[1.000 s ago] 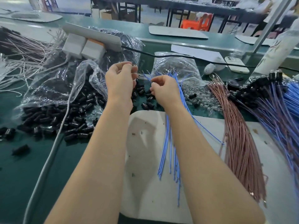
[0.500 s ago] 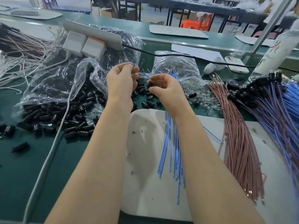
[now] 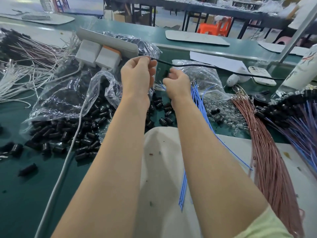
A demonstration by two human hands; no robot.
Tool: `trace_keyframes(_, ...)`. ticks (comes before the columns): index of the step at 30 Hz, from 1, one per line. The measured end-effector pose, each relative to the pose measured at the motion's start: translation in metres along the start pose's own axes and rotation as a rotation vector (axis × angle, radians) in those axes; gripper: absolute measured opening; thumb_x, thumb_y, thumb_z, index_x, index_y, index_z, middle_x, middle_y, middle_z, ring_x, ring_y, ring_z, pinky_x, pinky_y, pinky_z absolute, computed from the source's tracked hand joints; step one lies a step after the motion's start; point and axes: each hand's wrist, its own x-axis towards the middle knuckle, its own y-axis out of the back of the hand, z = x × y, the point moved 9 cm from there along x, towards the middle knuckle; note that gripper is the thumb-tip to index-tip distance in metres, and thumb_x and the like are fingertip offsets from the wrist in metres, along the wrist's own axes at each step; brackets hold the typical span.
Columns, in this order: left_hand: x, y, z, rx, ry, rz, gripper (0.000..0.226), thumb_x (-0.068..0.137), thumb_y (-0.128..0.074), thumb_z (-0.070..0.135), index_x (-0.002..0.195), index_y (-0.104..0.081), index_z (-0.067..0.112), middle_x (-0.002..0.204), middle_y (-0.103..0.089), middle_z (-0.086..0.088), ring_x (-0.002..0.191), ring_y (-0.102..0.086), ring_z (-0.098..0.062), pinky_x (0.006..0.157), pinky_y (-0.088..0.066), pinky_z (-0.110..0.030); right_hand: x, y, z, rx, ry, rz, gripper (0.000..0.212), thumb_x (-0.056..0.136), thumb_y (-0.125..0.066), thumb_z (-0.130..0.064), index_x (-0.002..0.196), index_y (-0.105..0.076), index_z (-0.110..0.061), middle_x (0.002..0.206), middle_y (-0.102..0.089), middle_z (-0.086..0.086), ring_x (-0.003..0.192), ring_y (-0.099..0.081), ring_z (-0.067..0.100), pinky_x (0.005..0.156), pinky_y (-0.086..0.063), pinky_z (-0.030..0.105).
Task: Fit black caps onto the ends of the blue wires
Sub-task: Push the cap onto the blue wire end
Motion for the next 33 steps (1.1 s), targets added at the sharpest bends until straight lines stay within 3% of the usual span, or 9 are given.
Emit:
trace_keyframes(2,0.004,-0.006,-0.003,0.025,0.008,-0.016,0.012,0.093,-0.050,0.009,0.087,-0.058,0.015,0.074,-0.065,0.005,0.066,-0.055,-0.007,0.056,-0.044,-0.017,0.007,-0.012,-0.001,0.060,0.000,-0.061,0.061,0.088,-0.044,0.010,0.146,-0.033,-0.007,0.140,-0.049,0.015,0.089,-0.055,0.007,0.065,-0.047,0.014)
trace_keyframes(5,0.009,-0.008,-0.007,0.044,0.024,-0.025,0.012,0.094,-0.050,0.010,0.087,-0.059,0.016,0.076,-0.065,0.005,0.069,-0.055,-0.007,0.059,-0.045,-0.018,0.009,-0.010,0.015,0.026,-0.042,-0.053,0.058,0.088,-0.045,0.010,0.143,-0.037,-0.008,0.130,-0.051,0.013,0.104,-0.058,0.019,0.082,-0.053,0.029)
trace_keyframes(8,0.011,-0.004,-0.010,0.031,0.029,-0.015,0.012,0.093,-0.050,0.009,0.087,-0.059,0.015,0.076,-0.065,0.004,0.067,-0.055,-0.007,0.057,-0.045,-0.017,0.005,0.010,0.028,0.124,-0.089,0.039,0.035,0.088,-0.045,0.008,0.119,-0.055,-0.006,0.096,-0.058,0.002,0.092,-0.065,0.019,0.089,-0.054,0.037)
trace_keyframes(11,0.009,-0.001,-0.011,0.005,0.036,-0.007,0.013,0.093,-0.049,0.006,0.086,-0.058,0.013,0.073,-0.063,0.002,0.063,-0.053,-0.007,0.054,-0.041,-0.017,-0.002,0.025,0.026,0.163,-0.095,0.042,0.022,0.089,-0.043,0.006,0.092,-0.056,-0.010,0.084,-0.061,0.006,0.065,-0.063,0.011,0.070,-0.056,0.025)
trace_keyframes(15,0.002,0.005,-0.005,0.017,0.010,0.007,0.013,0.094,-0.048,0.006,0.087,-0.057,0.014,0.072,-0.063,0.003,0.061,-0.052,-0.006,0.053,-0.040,-0.016,-0.013,0.027,0.013,-0.249,-0.002,-0.074,0.020,0.083,-0.053,0.003,0.078,-0.064,-0.013,0.081,-0.065,0.008,0.070,-0.060,0.019,0.076,-0.056,0.035)
trace_keyframes(18,-0.002,0.008,-0.003,0.032,-0.011,0.006,0.013,0.093,-0.048,0.006,0.087,-0.056,0.014,0.072,-0.063,0.003,0.060,-0.052,-0.007,0.054,-0.041,-0.016,-0.024,0.011,0.008,-0.636,0.091,-0.162,0.022,0.086,-0.057,-0.006,0.096,-0.073,-0.016,0.104,-0.068,0.005,0.095,-0.061,0.020,0.086,-0.052,0.032)
trace_keyframes(24,-0.006,0.012,-0.010,0.041,0.001,0.001,0.015,0.093,-0.047,0.006,0.085,-0.057,0.015,0.071,-0.064,0.005,0.057,-0.052,-0.004,0.055,-0.042,-0.016,-0.034,-0.023,0.020,-0.989,0.090,-0.190,0.034,0.090,-0.056,-0.016,0.124,-0.058,-0.018,0.125,-0.059,0.007,0.122,-0.045,0.031,0.094,-0.045,0.036)
trace_keyframes(28,-0.006,0.010,-0.009,0.060,-0.001,-0.009,0.013,0.093,-0.048,0.007,0.086,-0.057,0.016,0.071,-0.064,0.006,0.058,-0.053,-0.003,0.054,-0.044,-0.015,-0.038,-0.016,0.008,-0.837,0.171,-0.084,0.020,0.091,-0.056,-0.017,0.111,-0.059,-0.014,0.115,-0.061,0.007,0.111,-0.051,0.028,0.090,-0.046,0.037)
trace_keyframes(33,-0.011,-0.012,-0.003,0.457,-0.164,-0.139,0.016,0.091,-0.054,0.007,0.103,-0.060,0.016,0.091,-0.065,0.004,0.072,-0.057,-0.004,0.061,-0.048,-0.013,-0.037,0.037,-0.015,-0.089,0.057,-0.011,0.013,0.088,-0.064,-0.028,0.084,-0.057,-0.017,0.085,-0.066,0.000,0.074,-0.061,0.012,0.070,-0.051,0.028)
